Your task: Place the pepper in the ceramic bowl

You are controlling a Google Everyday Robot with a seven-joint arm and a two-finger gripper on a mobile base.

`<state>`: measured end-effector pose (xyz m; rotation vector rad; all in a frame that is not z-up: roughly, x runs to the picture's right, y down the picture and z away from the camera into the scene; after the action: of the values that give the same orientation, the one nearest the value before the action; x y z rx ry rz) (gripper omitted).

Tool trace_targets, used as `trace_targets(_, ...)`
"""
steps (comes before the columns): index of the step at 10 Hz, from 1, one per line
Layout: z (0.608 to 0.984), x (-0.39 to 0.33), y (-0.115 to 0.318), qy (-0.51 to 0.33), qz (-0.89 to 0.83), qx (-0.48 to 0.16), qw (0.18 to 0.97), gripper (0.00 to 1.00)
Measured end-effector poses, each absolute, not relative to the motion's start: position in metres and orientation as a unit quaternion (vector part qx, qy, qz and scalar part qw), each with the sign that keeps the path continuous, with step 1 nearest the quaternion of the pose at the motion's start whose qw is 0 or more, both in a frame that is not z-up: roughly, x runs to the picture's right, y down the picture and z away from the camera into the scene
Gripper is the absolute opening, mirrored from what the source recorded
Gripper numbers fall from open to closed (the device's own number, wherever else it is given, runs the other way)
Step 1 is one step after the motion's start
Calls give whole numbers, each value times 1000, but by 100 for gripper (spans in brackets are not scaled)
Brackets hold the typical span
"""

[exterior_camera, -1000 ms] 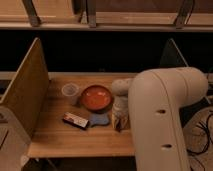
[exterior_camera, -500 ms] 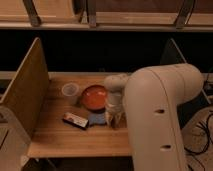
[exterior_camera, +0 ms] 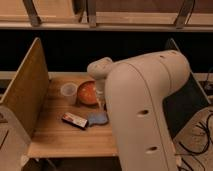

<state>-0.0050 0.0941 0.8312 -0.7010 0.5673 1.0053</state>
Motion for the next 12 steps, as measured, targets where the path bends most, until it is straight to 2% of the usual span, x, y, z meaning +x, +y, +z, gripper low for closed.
trace_targets(5, 873, -30, 81, 256, 405, -314, 820, 0)
trace_targets(8, 873, -30, 81, 255, 405, -315, 819, 10)
trace_targets(12, 873, -30, 81, 255, 406, -315, 819, 48)
